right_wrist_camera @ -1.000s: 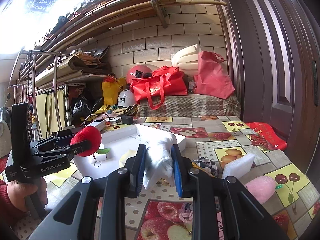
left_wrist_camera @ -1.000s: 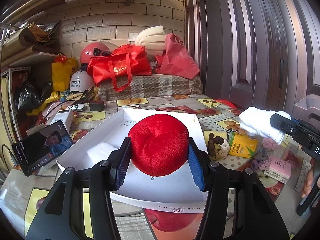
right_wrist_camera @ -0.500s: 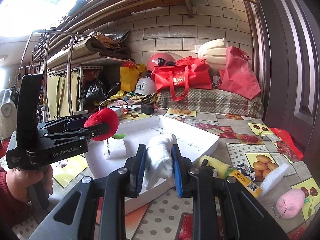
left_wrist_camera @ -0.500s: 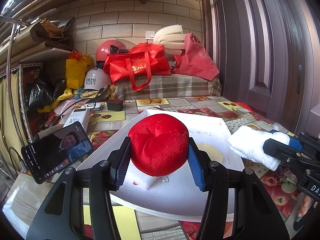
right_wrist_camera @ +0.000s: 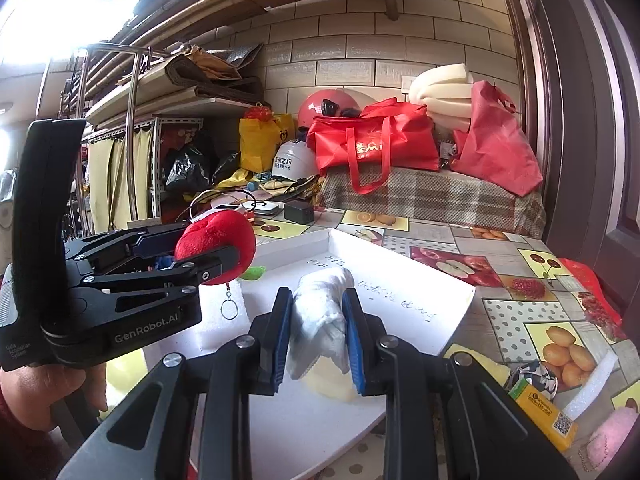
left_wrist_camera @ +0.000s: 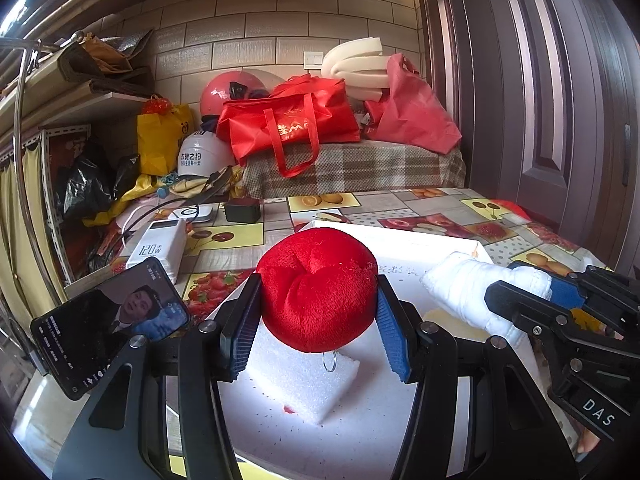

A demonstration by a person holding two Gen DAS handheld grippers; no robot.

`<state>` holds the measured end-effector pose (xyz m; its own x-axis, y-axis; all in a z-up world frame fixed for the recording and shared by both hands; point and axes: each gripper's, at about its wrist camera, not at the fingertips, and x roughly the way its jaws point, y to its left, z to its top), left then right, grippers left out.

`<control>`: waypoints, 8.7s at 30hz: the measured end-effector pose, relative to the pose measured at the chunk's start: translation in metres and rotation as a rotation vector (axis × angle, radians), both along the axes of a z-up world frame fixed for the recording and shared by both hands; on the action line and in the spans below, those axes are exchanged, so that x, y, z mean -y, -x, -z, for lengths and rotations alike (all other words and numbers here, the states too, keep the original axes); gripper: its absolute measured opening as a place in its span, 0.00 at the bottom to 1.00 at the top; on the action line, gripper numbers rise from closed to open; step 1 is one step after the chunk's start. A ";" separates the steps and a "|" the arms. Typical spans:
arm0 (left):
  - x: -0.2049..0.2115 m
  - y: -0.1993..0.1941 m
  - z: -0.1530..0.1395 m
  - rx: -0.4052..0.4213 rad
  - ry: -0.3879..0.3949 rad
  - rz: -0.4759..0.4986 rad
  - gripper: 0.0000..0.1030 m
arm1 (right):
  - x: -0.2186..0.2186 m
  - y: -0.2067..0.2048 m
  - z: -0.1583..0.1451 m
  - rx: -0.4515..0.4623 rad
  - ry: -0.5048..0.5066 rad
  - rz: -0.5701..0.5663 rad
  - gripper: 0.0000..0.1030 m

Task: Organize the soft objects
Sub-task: 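Lower the red plush and white sock into the box and open both tools, then withdraw both tools from the box back toward the pile, then grasp the grey knotted rope toy with the left tool while the right grasps the pink tissue pack, then carry the rope toy and pink tissue pack over the white box with both tools, then lower the rope toy and tissue pack into the box and open both tools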

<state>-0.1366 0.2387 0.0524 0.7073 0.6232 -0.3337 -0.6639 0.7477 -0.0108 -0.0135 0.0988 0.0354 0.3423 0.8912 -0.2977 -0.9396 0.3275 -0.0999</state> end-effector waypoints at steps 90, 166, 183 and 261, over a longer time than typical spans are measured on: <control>0.117 -0.019 -0.006 0.042 0.052 0.321 1.00 | 0.244 -0.113 -0.014 -0.161 -0.182 0.506 1.00; 0.166 -0.047 -0.006 0.017 -0.010 0.488 0.25 | 0.181 -0.079 -0.012 -0.129 -0.176 0.298 0.48; 0.132 -0.018 -0.005 0.025 -0.044 0.351 0.25 | 0.148 -0.058 -0.008 -0.110 -0.108 0.208 0.48; -0.023 -0.024 0.006 -0.100 0.029 -0.067 0.26 | -0.039 -0.046 0.008 -0.155 0.118 0.085 0.50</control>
<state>-0.1131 0.2613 0.0464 0.6266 0.6569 -0.4192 -0.7113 0.7020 0.0368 0.0321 0.1374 0.0272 0.3567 0.8167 -0.4535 -0.9163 0.4006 0.0008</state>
